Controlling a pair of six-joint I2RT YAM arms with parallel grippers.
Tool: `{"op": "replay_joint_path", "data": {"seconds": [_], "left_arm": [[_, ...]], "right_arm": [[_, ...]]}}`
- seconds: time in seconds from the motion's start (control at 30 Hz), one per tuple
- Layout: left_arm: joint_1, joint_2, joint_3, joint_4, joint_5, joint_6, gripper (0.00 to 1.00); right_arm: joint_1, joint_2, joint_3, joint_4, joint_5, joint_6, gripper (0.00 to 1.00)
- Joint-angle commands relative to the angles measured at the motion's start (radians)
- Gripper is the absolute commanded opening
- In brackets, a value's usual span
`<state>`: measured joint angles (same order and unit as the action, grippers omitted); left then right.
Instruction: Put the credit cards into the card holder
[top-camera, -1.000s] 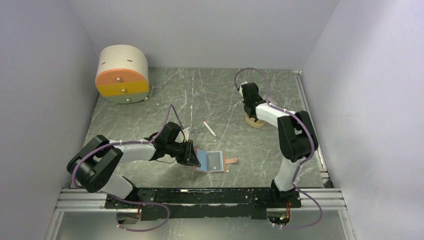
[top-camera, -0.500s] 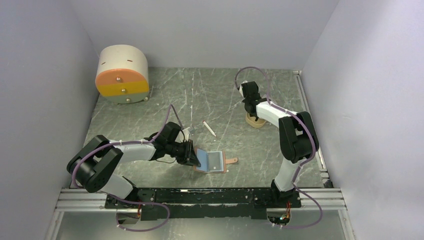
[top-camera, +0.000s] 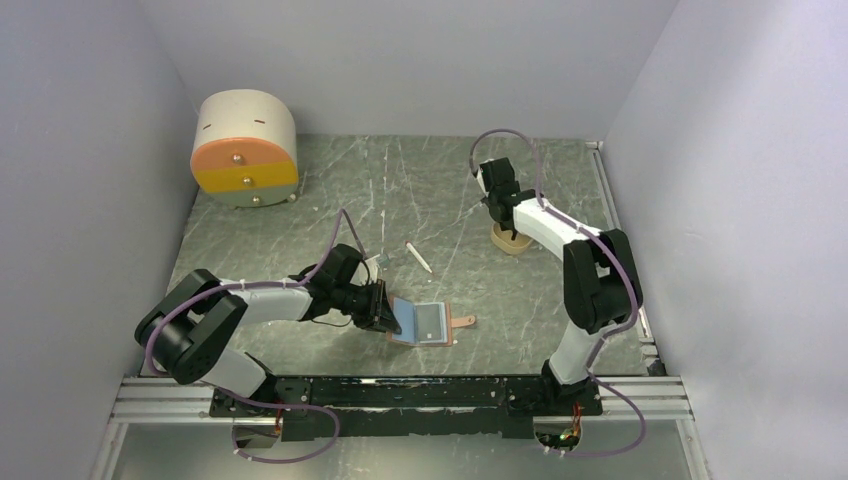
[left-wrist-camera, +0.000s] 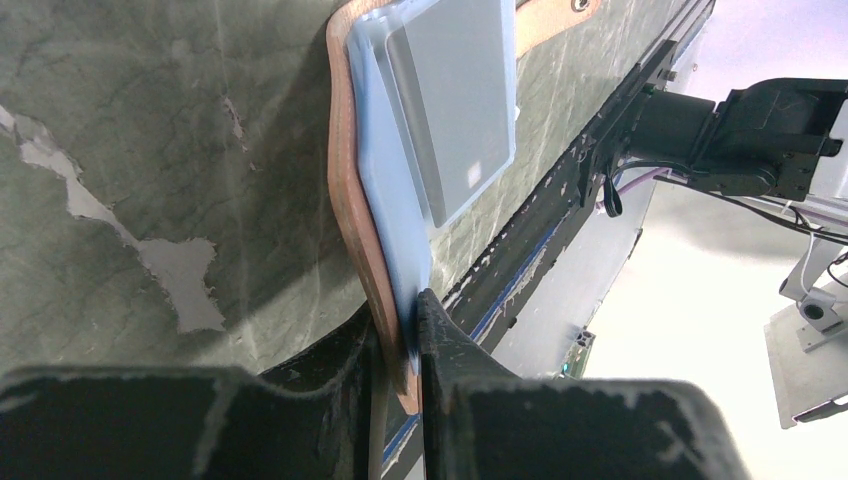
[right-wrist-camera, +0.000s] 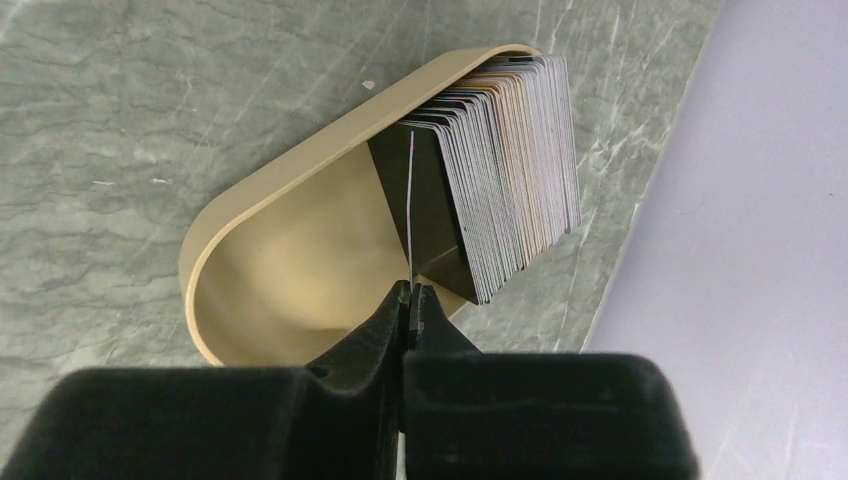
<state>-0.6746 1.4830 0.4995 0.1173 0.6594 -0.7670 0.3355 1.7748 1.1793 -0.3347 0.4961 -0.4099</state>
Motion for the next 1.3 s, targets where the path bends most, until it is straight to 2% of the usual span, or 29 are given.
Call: {"op": "replay_joint_path", "data": {"seconds": [0.0,0.33,0.63,0.8,1.0,1.1,1.27], "left_arm": [[0.005,0.001,-0.004,0.026,0.013,0.004,0.20],[0.006,0.008,-0.001,0.012,-0.012,0.009,0.21],[0.027,-0.039,0.002,-0.025,-0.040,0.025,0.24],[0.035,-0.049,-0.010,-0.004,-0.030,0.018,0.24],[0.038,-0.049,-0.028,0.011,-0.026,0.011,0.22],[0.039,-0.061,-0.039,0.000,-0.039,0.017,0.21],[0.041,-0.062,-0.053,0.010,-0.039,0.015,0.21]], "right_arm": [[0.005,-0.061,0.042,-0.096,-0.042,0.072,0.00],[0.005,-0.158,0.087,-0.273,-0.184,0.278,0.00],[0.016,-0.319,0.014,-0.265,-0.397,0.478,0.00],[0.018,-0.462,-0.131,-0.138,-0.622,0.595,0.00],[0.024,-0.550,-0.353,0.061,-0.926,0.775,0.00],[0.044,-0.564,-0.455,0.165,-1.002,0.865,0.00],[0.139,-0.525,-0.543,0.262,-1.017,0.933,0.00]]}}
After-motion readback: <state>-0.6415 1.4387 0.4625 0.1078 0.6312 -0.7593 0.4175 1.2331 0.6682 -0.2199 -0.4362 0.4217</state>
